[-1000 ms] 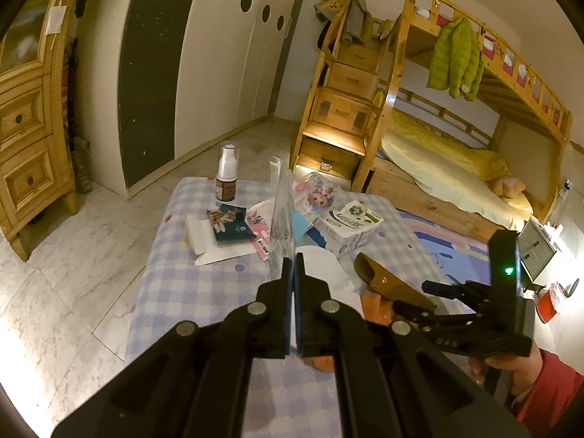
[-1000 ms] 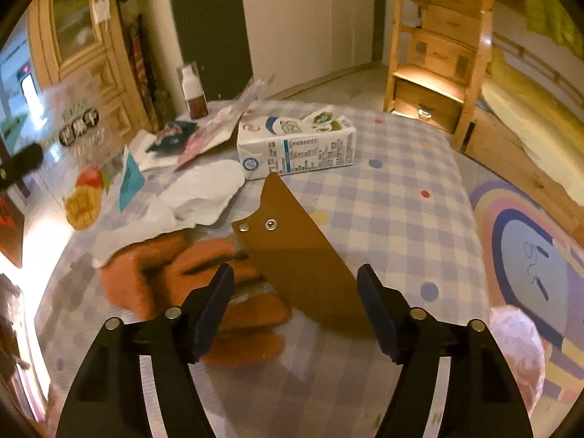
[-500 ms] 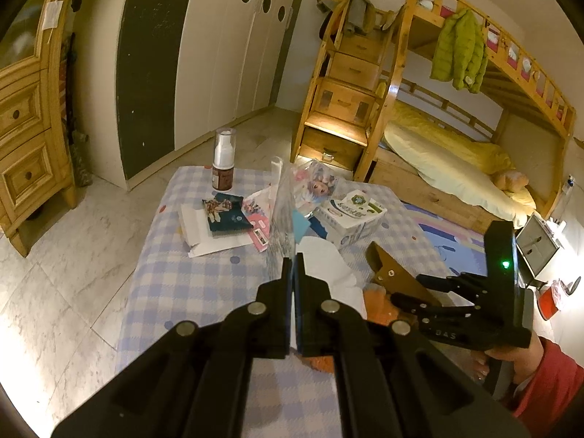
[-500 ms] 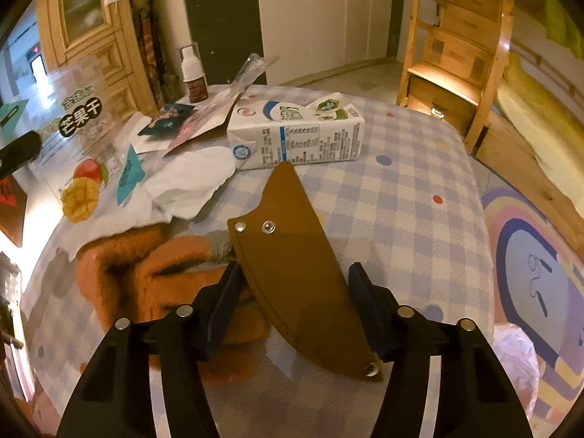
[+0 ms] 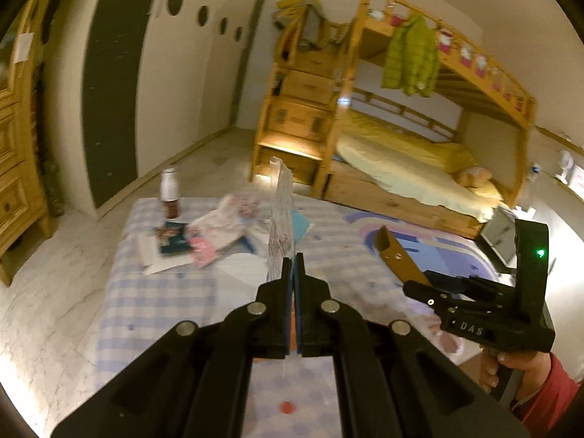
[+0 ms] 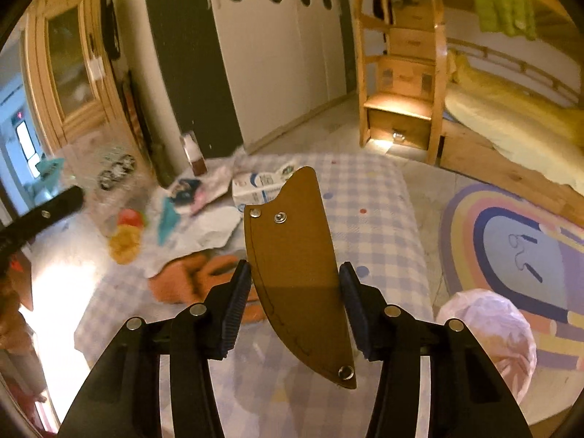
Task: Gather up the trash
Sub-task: 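Carry the bag with the left gripper to the bin and release it while the right carries the sheath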
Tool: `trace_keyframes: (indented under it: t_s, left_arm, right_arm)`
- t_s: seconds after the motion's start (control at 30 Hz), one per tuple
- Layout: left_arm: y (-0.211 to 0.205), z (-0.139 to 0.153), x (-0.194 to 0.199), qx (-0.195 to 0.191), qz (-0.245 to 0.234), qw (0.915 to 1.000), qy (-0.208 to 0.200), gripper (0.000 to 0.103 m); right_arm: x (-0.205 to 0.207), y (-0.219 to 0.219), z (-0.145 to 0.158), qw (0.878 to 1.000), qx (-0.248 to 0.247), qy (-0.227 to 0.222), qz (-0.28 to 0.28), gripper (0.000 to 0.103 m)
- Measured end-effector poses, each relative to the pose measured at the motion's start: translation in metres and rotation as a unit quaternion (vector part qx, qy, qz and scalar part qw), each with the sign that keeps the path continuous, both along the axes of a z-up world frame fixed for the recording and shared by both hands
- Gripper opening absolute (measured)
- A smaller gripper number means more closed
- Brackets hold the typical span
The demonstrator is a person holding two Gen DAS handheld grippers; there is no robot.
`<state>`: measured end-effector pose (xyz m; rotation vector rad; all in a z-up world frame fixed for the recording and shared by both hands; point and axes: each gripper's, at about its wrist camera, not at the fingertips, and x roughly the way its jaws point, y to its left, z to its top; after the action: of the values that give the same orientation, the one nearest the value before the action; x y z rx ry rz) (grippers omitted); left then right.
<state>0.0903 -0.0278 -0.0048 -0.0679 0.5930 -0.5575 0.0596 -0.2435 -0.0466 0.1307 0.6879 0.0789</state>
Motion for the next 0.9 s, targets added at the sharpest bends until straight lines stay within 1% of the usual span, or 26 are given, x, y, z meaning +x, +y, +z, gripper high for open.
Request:
trace_keyframes:
  t_s: [0.1,0.23,0.4,0.63,0.73,0.9]
  left_arm:
    - [-0.017,0.001,-0.01,-0.009,-0.028,0.9995,0.005,0.0]
    - [-0.046,-0.002,-0.027,-0.002,-0.062,0.9981,0.004,0.0]
    - [-0.094,-0.011,-0.052,0.032,-0.108,0.9935,-0.014,0.0]
    - [-0.159,-0.016,-0.067,0.043,-0.178,0.9827,-0.028,0.0]
    - [-0.188,-0.019,-0.069,0.04,-0.206,0.9774,-0.026,0.0]
    - [-0.24,-0.028,-0.07,0.035,-0.256,0.966,-0.011,0.0]
  right_arm:
    - [-0.023,-0.008,0.007,1.0,0.007,-0.008,-0.012,0.05]
    - [-0.045,-0.019,0.008,0.999,0.007,-0.014,-0.036,0.05]
    - [-0.077,-0.049,0.005,0.996,0.023,-0.018,-0.083,0.05]
    - [-0.111,-0.099,0.001,0.987,0.03,-0.025,-0.157,0.05]
    - [-0.123,-0.123,-0.003,0.98,0.031,-0.023,-0.193,0.05]
    - [-0.137,-0.166,-0.02,0.968,0.041,-0.006,-0.248,0.051]
